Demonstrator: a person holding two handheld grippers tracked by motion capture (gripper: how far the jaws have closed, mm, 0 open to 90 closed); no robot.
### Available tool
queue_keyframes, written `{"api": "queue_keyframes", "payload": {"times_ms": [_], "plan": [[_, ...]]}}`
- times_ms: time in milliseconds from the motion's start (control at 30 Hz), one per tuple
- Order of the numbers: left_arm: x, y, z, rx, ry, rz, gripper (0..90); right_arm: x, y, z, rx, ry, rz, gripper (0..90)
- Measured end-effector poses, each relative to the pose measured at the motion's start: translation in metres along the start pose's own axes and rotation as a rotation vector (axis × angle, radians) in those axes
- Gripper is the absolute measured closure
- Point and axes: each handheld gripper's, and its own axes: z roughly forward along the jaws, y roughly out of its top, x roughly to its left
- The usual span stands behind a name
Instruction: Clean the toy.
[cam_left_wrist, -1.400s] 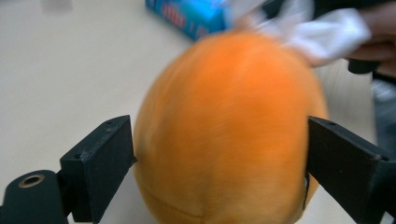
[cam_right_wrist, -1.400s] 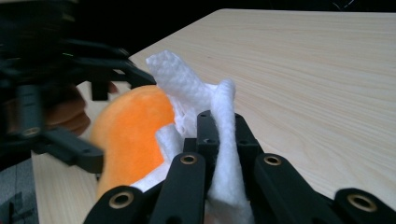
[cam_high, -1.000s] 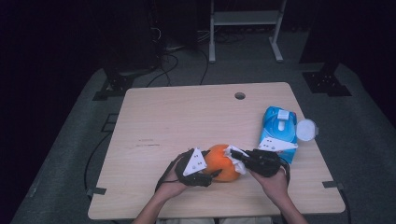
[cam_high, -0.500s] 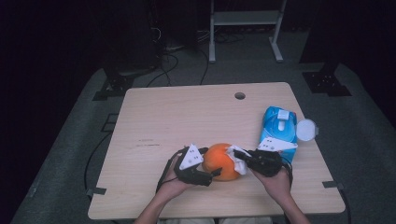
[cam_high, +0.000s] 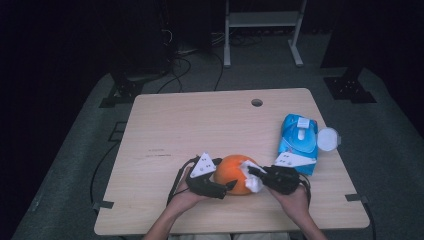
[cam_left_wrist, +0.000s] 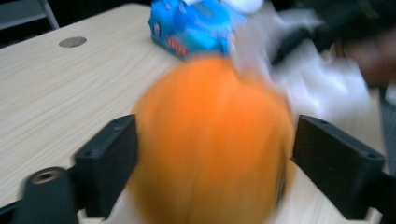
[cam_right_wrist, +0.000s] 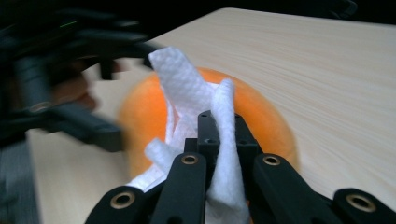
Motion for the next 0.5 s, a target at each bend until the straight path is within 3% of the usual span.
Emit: {"api": "queue_keyframes", "payload": {"times_ms": [33, 67, 100, 167, 233, 300, 400, 433, 500], "plan": [[-0.002, -0.003, 0.001, 0.027, 0.034, 0.054, 22.8, 0.008, 0.004, 0.002, 0.007, 0.002, -0.043, 85.4], [-0.002, -0.006, 0.000, 0.030, 0.026, 0.075, 29.8, 0.011, 0.008, 0.003, 0.002, 0.002, -0.063, 85.4], [-0.002, -0.008, -0.001, 0.028, 0.016, 0.081, 32.8, 0.010, 0.010, 0.001, -0.013, -0.006, -0.058, 85.3], [-0.002, -0.009, -0.005, 0.036, 0.011, 0.106, 35.3, -0.006, 0.007, -0.004, -0.040, -0.031, 0.004, 85.3], [-0.001, -0.011, -0.006, 0.029, -0.004, 0.103, 35.2, -0.028, -0.006, -0.006, -0.019, -0.052, 0.099, 85.3], [-0.001, -0.010, -0.006, 0.017, -0.019, 0.100, 31.2, -0.036, -0.019, -0.004, -0.007, -0.028, 0.172, 85.4], [0.010, -0.008, -0.006, 0.024, -0.014, -0.005, 12.9, -0.027, -0.010, -0.005, -0.026, -0.002, 0.141, 85.4], [0.012, -0.010, -0.005, 0.028, -0.020, -0.010, 11.8, -0.024, -0.006, -0.005, -0.044, 0.019, 0.136, 85.4], [0.008, -0.012, -0.003, 0.026, -0.017, 0.019, 21.2, -0.017, -0.001, -0.004, -0.052, 0.041, 0.109, 85.1]]}}
